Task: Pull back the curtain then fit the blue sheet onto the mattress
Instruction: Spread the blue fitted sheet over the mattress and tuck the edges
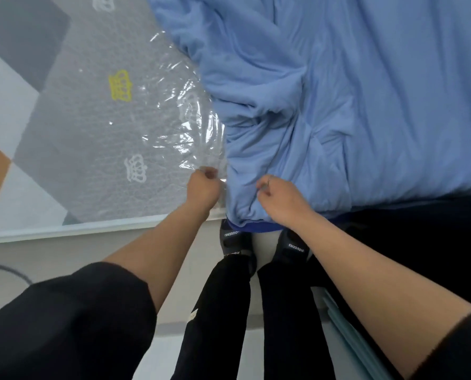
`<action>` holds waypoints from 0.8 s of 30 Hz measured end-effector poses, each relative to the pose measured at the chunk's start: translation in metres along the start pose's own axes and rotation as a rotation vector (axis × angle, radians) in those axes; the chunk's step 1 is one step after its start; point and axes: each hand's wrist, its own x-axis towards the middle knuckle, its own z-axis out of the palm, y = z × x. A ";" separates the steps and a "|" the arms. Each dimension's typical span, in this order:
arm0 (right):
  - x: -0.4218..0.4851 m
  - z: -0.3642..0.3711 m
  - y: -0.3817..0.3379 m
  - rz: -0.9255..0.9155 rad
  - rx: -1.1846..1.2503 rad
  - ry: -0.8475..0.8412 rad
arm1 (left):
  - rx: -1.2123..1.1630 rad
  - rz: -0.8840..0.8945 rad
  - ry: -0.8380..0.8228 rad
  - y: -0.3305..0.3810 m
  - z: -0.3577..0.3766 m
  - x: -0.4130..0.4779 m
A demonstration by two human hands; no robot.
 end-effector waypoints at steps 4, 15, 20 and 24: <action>0.031 0.005 -0.044 0.113 0.132 0.109 | -0.250 -0.113 -0.306 0.015 0.015 0.006; 0.024 0.000 -0.040 0.242 0.568 0.257 | -0.213 0.145 -0.298 -0.005 0.020 -0.029; 0.006 -0.015 -0.033 0.392 1.192 0.068 | -0.688 -0.266 -0.478 0.012 0.009 -0.020; 0.006 -0.021 -0.028 0.385 1.302 -0.042 | -0.673 -0.255 -0.666 0.030 0.017 -0.012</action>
